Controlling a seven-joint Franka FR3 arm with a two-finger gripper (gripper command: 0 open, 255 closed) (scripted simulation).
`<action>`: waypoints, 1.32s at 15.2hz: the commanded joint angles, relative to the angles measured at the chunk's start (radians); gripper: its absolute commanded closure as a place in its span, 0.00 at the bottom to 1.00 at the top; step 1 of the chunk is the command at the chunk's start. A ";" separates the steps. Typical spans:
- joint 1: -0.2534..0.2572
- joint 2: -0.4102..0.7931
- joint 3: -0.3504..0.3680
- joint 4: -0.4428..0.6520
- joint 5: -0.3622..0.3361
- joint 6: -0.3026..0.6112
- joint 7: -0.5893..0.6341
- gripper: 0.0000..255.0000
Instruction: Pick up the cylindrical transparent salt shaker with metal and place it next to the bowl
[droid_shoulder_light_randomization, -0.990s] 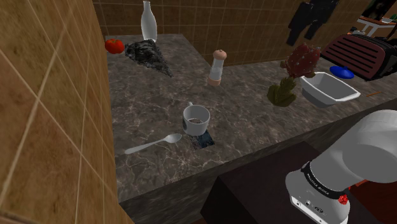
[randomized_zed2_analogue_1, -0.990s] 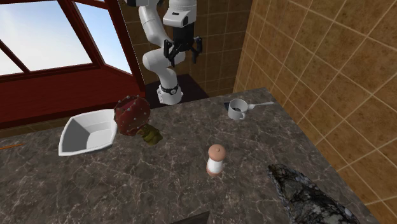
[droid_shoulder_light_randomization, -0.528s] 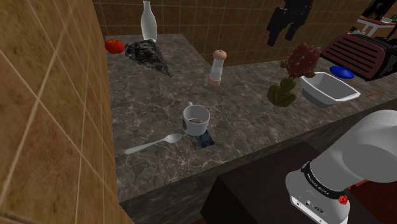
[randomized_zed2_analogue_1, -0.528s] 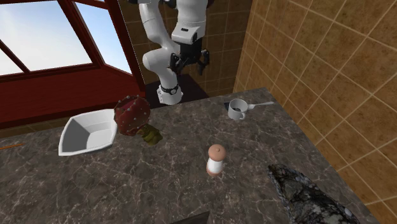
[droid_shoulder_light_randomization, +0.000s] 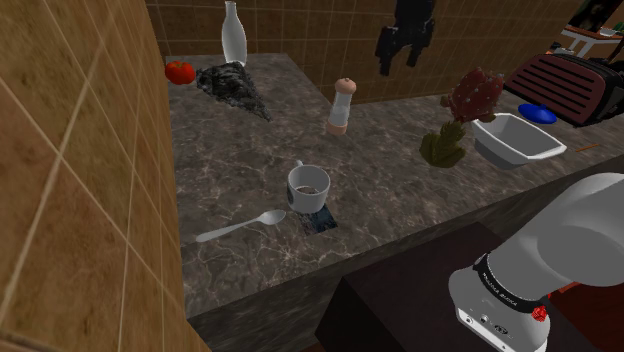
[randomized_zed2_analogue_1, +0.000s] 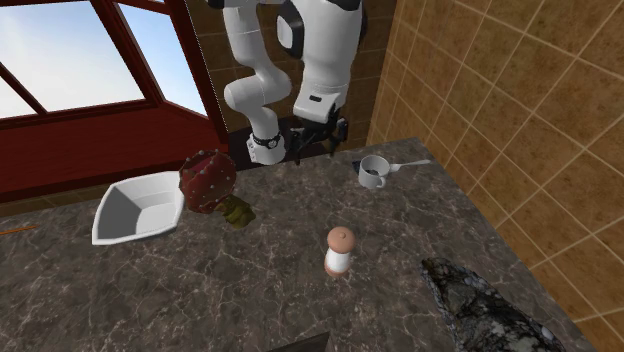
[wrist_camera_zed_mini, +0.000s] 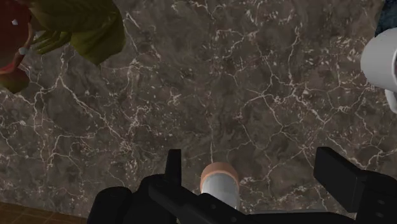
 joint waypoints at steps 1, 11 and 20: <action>-0.001 0.086 0.002 0.064 -0.005 0.012 0.005 0.00; -0.004 0.505 -0.002 0.424 -0.030 0.019 0.013 0.00; -0.010 0.578 -0.007 0.409 -0.036 0.100 0.016 0.00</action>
